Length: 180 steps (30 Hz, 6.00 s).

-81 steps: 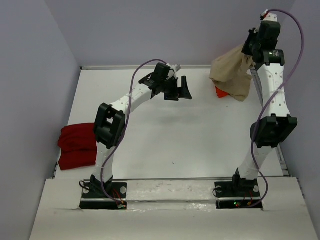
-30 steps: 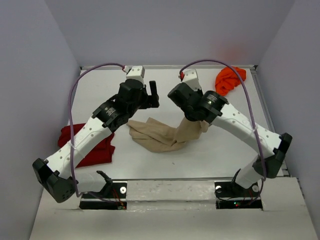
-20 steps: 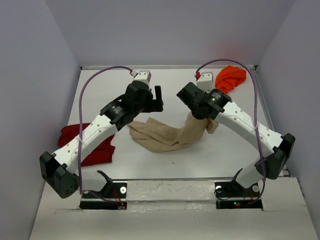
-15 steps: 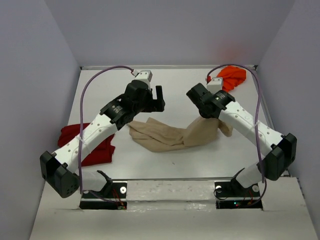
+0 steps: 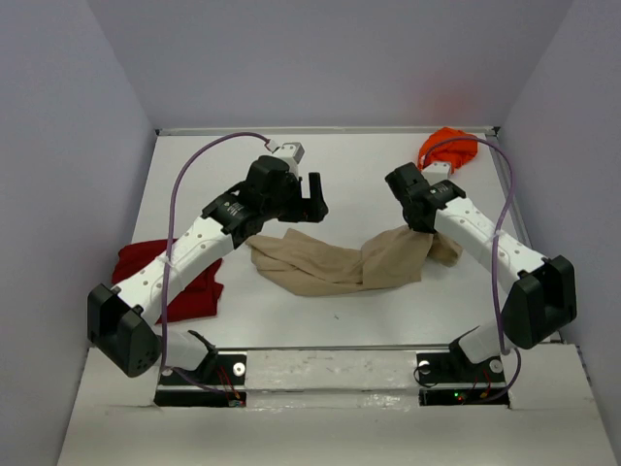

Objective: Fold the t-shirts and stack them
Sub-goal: Move the tshirt to the center of the board, then flatten out the tshirt

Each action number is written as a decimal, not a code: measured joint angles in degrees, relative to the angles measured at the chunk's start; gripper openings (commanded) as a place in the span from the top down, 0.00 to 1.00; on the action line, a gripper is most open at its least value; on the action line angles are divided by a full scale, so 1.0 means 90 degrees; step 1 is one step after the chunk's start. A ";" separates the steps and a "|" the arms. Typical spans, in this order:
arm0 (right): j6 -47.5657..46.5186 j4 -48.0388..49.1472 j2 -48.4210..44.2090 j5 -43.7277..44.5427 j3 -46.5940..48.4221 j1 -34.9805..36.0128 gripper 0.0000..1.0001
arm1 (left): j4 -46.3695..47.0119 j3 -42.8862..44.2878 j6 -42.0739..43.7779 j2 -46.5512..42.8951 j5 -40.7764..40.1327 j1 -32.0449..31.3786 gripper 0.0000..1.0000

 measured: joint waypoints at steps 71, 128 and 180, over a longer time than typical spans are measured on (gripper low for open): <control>-0.2356 0.1705 -0.1923 -0.2725 0.1406 0.0129 1.00 | 0.0330 -0.2045 -0.2557 0.1892 -0.0928 0.0619 1.00; -0.2079 0.2174 0.0153 -0.3662 0.0352 0.1122 1.00 | -0.0457 -0.0578 -0.1149 0.0619 -0.1462 -0.0243 0.07; 0.1185 0.2327 -0.2353 -0.3014 -0.3517 0.1957 0.44 | -0.0636 -0.0311 -0.0716 0.0775 -0.1678 -0.0148 0.06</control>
